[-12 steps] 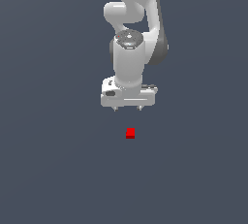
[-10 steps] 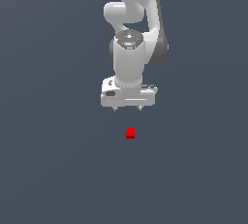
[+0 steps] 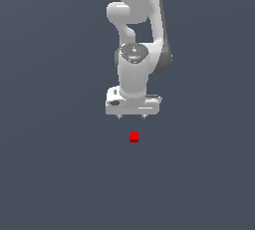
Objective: Pick up the red cube and move it to a goal position.
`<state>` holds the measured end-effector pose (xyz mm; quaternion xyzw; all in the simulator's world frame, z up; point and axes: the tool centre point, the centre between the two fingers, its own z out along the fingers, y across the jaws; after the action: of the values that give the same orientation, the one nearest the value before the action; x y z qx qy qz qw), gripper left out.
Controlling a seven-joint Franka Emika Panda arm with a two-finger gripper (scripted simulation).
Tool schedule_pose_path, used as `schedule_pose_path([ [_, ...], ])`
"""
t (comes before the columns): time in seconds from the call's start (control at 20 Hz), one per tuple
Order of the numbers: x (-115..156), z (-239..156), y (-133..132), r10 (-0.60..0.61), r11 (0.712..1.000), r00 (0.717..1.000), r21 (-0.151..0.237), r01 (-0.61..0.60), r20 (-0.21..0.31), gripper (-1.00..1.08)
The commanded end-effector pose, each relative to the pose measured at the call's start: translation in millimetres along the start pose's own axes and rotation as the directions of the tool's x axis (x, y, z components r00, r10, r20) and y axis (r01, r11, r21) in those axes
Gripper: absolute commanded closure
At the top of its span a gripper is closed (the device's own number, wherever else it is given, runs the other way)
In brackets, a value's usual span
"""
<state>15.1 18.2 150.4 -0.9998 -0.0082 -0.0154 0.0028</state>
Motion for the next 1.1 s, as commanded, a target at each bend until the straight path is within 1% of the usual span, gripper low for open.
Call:
schedule_pose_path([
  [0.0, 2.5, 15.4, -1.7, 0.005, 1.000, 1.000, -0.001, -0.005, 0.004, -0.92],
  [0.55, 19.7, 100.2, -9.8, 0.037, 0.999, 0.999, -0.006, -0.037, 0.023, -0.92],
  [0.8, 24.7, 121.4, -11.7, 0.045, 0.999, 0.999, -0.007, -0.045, 0.028, -0.92],
  [1.05, 26.8, 129.9, -12.4, 0.049, 0.999, 0.998, -0.007, -0.049, 0.030, -0.92],
])
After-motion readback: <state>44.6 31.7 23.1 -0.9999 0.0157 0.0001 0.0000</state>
